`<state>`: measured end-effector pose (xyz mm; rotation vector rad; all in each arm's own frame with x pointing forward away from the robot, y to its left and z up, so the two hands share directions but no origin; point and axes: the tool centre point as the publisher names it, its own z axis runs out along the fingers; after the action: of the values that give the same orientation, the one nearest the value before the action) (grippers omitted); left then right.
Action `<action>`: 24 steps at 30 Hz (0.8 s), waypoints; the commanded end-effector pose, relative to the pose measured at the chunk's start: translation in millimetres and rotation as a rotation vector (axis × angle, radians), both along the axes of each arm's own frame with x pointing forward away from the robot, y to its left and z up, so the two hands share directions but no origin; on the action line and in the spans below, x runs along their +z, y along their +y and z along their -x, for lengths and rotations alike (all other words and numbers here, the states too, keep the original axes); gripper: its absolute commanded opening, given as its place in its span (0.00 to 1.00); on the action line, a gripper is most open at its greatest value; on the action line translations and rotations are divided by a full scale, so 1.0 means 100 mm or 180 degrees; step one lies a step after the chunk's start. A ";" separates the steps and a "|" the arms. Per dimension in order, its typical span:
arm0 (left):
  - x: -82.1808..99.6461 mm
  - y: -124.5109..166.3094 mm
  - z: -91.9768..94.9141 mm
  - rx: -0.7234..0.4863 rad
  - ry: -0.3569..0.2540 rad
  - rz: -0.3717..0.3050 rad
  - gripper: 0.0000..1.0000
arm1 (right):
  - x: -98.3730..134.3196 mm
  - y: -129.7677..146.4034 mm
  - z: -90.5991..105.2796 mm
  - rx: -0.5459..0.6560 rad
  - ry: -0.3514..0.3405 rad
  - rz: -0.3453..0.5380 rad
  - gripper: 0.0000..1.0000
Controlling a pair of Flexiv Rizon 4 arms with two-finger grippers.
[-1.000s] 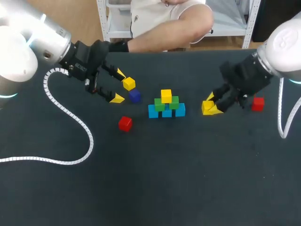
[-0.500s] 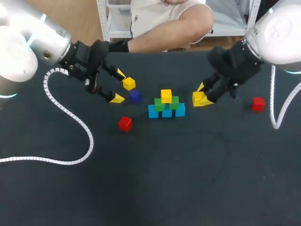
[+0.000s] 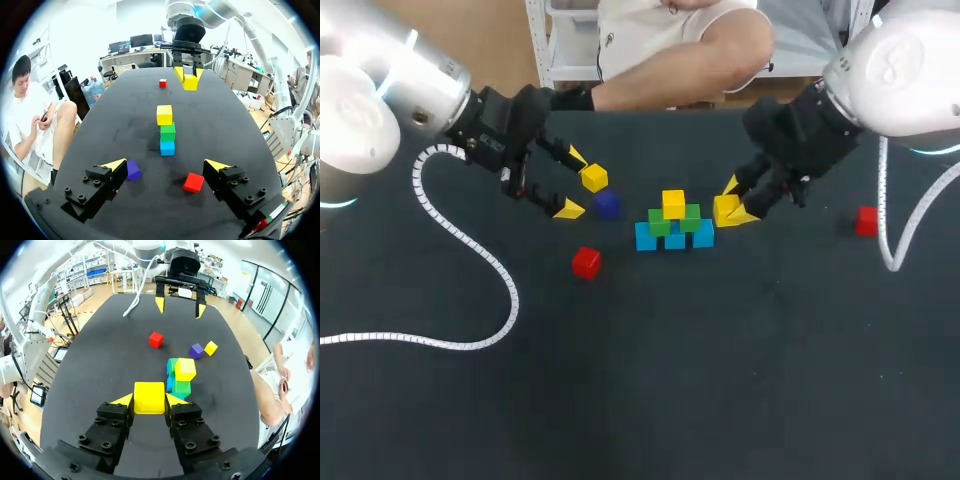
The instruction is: Place the blue cubes, place green cubes on the blue cubes, place the yellow cubes on the green cubes, then place the red cubes on the yellow cubes, and place purple cube on the red cubes.
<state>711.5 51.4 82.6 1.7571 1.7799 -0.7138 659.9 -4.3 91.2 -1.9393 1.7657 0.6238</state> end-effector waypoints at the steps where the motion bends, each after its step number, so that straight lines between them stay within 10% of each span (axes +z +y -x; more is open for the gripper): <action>1: 0.00 0.00 -0.02 -0.0011 0.0009 -0.0002 1.00 | -0.08 0.10 -0.15 0.0006 0.0082 -0.0003 0.00; 24: 0.00 0.00 -0.02 -0.0011 0.0009 -0.0002 1.00 | -0.27 0.25 -0.39 -0.0118 0.0160 0.0083 0.00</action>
<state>711.5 51.3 82.6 1.7571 1.7799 -0.7138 698.7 17.7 65.8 -1.9192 1.8417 0.6494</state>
